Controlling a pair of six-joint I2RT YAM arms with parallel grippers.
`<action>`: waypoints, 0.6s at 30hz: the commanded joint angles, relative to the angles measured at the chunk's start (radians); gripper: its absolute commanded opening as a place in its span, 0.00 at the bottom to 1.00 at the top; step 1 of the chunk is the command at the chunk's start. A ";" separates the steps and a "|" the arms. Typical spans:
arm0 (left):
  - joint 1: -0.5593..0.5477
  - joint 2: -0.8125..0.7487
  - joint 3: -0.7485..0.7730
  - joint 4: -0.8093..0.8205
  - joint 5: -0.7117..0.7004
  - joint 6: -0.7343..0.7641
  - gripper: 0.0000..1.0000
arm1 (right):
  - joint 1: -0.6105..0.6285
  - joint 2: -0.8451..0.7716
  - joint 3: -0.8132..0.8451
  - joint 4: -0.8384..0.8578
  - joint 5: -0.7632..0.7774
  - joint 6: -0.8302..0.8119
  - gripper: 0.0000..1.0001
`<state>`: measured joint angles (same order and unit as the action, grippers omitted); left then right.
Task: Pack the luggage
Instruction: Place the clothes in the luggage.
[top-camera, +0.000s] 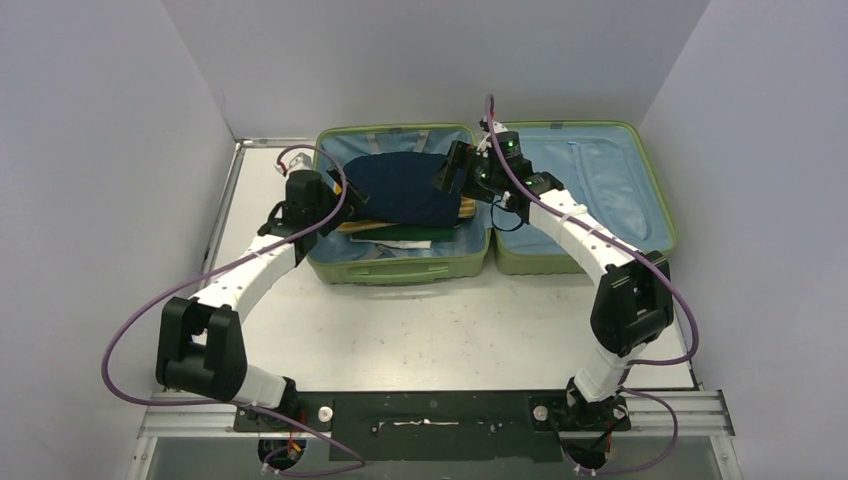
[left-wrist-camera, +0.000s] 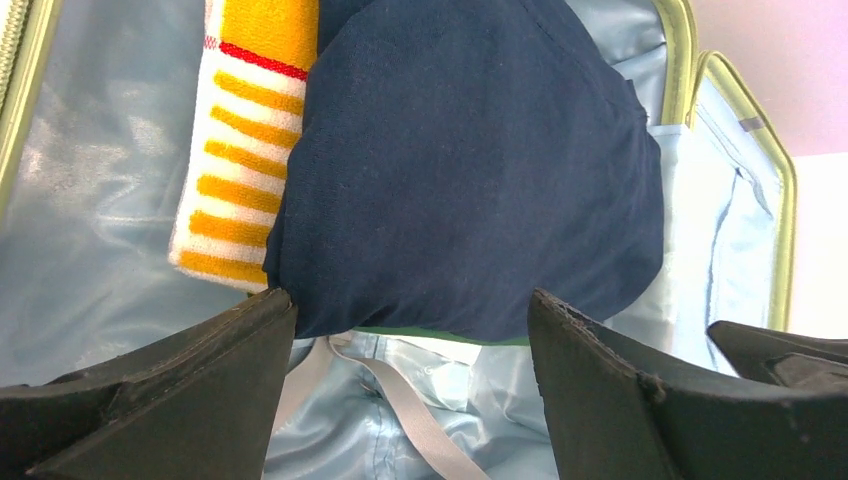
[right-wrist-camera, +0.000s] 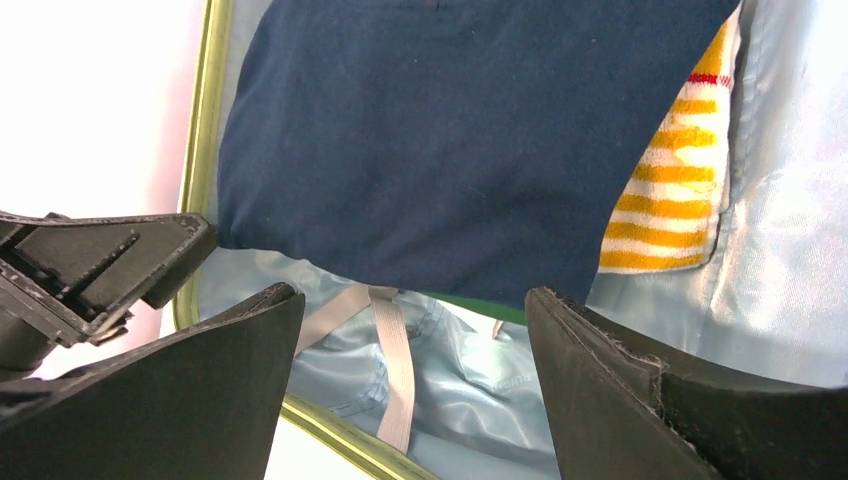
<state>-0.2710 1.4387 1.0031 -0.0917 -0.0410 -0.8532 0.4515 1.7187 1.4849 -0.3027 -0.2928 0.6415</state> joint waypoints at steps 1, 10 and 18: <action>0.029 0.031 0.014 0.040 0.098 -0.040 0.83 | -0.003 -0.039 -0.015 0.077 -0.039 0.030 0.83; 0.033 0.098 0.036 -0.006 0.129 -0.029 0.83 | -0.001 -0.057 -0.027 0.073 -0.046 0.035 0.83; 0.030 0.089 0.044 0.104 0.158 -0.011 0.23 | -0.003 -0.077 -0.045 0.079 -0.057 0.025 0.82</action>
<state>-0.2401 1.5417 1.0050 -0.0895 0.0776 -0.8764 0.4515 1.7164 1.4506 -0.2764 -0.3317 0.6701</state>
